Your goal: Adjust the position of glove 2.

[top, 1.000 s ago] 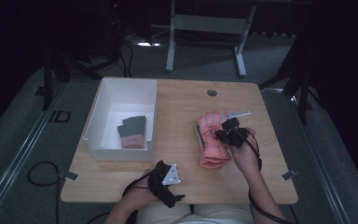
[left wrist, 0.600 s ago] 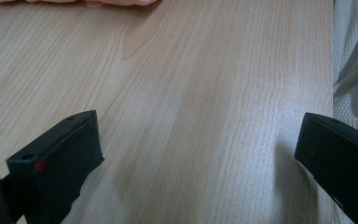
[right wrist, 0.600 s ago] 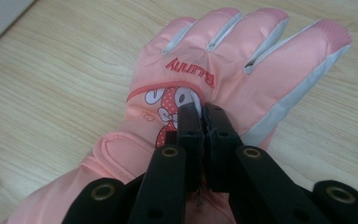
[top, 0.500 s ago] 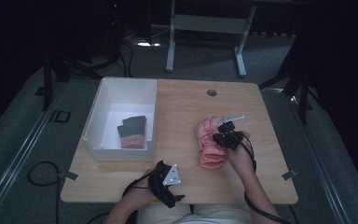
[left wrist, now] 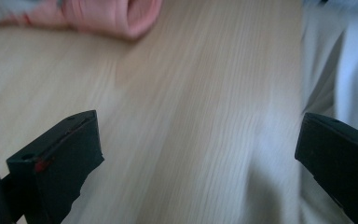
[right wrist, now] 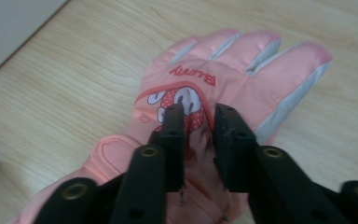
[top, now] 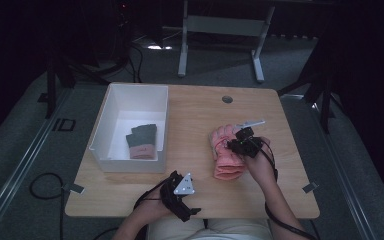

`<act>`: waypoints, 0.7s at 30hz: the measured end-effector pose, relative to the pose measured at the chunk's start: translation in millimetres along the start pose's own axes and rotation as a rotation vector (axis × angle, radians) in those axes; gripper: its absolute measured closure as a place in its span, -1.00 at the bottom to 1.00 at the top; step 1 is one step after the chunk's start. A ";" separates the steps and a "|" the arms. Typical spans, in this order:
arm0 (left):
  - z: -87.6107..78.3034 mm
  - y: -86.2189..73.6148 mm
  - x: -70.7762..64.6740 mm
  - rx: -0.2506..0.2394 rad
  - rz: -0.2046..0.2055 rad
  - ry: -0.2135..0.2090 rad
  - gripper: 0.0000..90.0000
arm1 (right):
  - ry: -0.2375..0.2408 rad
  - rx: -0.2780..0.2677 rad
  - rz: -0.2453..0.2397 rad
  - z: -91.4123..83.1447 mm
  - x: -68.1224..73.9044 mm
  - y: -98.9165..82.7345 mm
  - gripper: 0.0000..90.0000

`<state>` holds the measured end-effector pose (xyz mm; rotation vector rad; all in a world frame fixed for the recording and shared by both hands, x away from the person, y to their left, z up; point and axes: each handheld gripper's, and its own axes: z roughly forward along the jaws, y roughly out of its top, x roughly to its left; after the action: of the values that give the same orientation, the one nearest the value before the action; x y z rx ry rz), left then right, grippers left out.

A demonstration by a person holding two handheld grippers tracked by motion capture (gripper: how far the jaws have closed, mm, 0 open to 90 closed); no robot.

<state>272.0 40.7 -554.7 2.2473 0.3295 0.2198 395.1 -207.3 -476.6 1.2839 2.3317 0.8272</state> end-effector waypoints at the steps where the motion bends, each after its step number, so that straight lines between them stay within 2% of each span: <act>1: -1.3 4.0 0.4 -0.017 -0.007 -0.004 -1.00 | -0.001 -0.002 -0.008 -3.2 -0.2 1.9 0.57; 4: -4.0 16.1 3.1 -0.027 -0.004 0.002 -1.00 | 0.002 -0.012 -0.026 -11.9 -3.3 6.2 0.53; 8: -5.9 32.6 8.4 -0.006 0.003 0.044 -1.00 | 0.015 -0.036 -0.033 -22.3 -7.0 8.1 0.43; 14: -7.0 61.5 22.0 -0.010 -0.015 0.094 -1.00 | 0.017 -0.069 -0.042 -31.7 -13.2 5.5 0.48; 16: -6.2 70.7 26.7 -0.006 -0.033 0.106 -1.00 | 0.010 -0.074 -0.056 -35.3 -14.0 3.6 0.52; 18: -5.8 79.9 32.1 0.001 -0.060 0.093 -1.00 | 0.004 -0.085 -0.062 -39.0 -15.0 1.8 0.57; 19: -5.8 84.7 34.3 0.003 -0.074 0.099 -0.96 | -0.001 -0.087 -0.067 -40.6 -16.1 1.0 0.61; 21: -6.3 94.6 37.8 0.003 -0.085 0.103 -0.93 | -0.005 -0.096 -0.076 -42.9 -18.5 -0.5 0.63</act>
<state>321.5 -1.6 -476.2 2.2237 0.4796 0.2913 380.7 -237.1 -443.6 1.1500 2.2921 0.8987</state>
